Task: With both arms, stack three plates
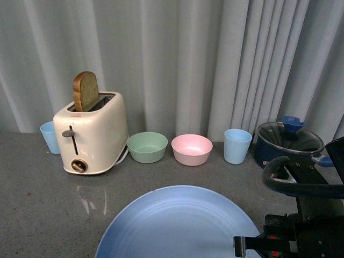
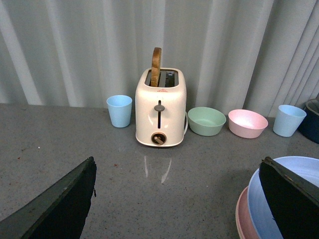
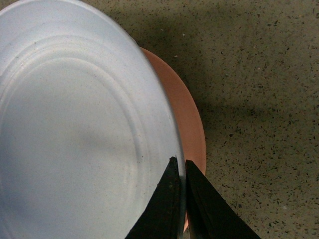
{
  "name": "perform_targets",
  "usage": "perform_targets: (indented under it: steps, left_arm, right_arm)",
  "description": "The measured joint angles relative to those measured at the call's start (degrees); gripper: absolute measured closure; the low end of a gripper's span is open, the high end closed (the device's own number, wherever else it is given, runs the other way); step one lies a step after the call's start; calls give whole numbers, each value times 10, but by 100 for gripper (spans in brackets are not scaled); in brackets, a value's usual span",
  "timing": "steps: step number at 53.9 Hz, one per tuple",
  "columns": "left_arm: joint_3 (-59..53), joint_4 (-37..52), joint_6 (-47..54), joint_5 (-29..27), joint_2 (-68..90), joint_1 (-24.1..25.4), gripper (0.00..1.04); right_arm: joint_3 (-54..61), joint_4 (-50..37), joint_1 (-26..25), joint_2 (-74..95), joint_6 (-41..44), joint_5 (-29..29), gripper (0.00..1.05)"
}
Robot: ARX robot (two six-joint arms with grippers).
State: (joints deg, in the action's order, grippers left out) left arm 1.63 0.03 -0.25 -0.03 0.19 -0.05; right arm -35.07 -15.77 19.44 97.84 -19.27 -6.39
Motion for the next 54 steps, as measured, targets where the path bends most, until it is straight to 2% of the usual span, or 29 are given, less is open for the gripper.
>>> perform_targets:
  steps: [20,26,30,37,43,48,51,54]
  left_arm:
    - [0,0,0,0,0,0,7]
    - [0,0,0,0,0,0,7]
    - [0,0,0,0,0,0,7]
    - [0,0,0,0,0,0,7]
    - [0,0,0,0,0,0,7]
    - [0,0,0,0,0,0,7]
    - [0,0,0,0,0,0,7]
    - [0,0,0,0,0,0,7]
  right_arm:
    - [11,-20,-10,18,12,-9,102]
    - [11,-19,-9,28,13,-11,78]
    - [11,-19,-11,27,9,-13,68]
    - [17,-17,-22,-4,9,-15,43]
    - [32,-8,-38,-57,9,-12,27]
    - [56,4,-52,-128,10,21,11]
    - [70,7,-57,-170,11,53,5]
    - [74,8,-60,-197,11,61,8]
